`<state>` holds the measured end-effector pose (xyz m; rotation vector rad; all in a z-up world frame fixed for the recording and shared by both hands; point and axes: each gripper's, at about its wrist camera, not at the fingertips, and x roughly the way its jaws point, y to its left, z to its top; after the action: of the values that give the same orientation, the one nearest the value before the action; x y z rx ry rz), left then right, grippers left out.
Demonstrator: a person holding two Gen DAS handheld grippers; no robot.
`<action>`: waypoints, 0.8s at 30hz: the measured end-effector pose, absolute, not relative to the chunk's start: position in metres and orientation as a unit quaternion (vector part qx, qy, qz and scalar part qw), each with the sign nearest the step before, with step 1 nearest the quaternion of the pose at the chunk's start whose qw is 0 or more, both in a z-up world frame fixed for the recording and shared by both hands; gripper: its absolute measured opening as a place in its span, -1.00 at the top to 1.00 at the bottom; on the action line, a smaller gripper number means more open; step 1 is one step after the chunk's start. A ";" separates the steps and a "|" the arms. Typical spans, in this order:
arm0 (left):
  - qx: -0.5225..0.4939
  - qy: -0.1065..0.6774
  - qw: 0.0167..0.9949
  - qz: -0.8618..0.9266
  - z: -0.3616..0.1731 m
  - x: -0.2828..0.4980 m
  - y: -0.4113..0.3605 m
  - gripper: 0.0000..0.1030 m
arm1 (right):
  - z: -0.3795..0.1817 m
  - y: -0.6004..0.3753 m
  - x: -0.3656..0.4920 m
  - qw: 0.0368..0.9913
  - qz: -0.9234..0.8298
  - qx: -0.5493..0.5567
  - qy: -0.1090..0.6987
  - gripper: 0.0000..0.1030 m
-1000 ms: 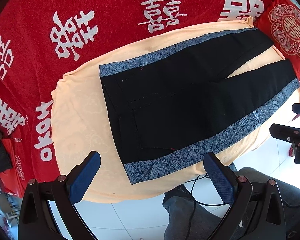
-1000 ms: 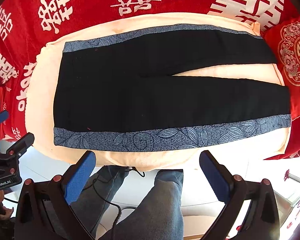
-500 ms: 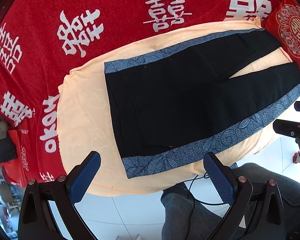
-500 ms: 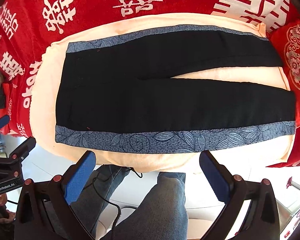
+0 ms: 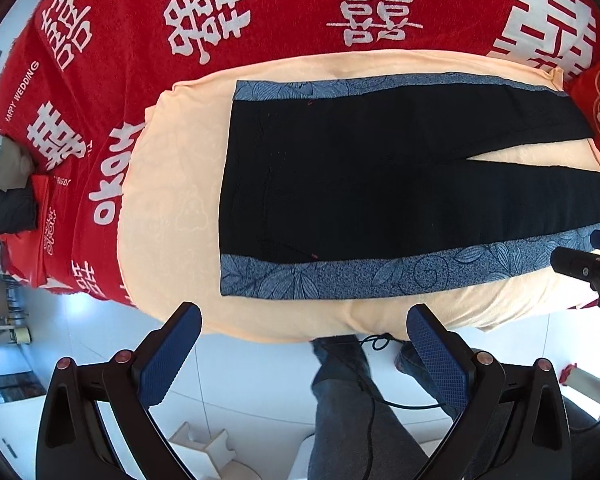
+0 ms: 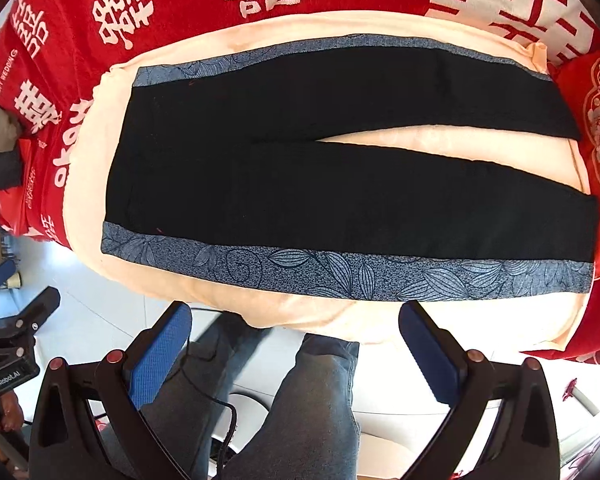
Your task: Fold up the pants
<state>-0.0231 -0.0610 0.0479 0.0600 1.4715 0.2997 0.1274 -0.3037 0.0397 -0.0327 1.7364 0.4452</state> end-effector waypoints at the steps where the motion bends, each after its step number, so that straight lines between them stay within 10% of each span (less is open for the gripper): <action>1: 0.031 0.671 0.728 0.137 0.048 -0.024 -0.062 -1.00 | 0.039 -0.305 0.127 0.623 0.196 -0.008 0.757 -1.00; 10: 0.025 0.687 0.717 0.116 0.014 -0.020 -0.046 -1.00 | 0.016 -0.304 0.118 0.608 0.184 0.050 0.770 -1.00; 24: -0.256 0.654 0.702 0.118 -0.130 -0.066 0.053 -1.00 | -0.103 -0.282 0.059 0.536 0.236 0.262 0.767 -0.89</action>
<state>-0.0656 0.0529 -0.1298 -0.5696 1.4566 0.2630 0.0593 -0.2815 -0.1033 0.6241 1.8267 0.5614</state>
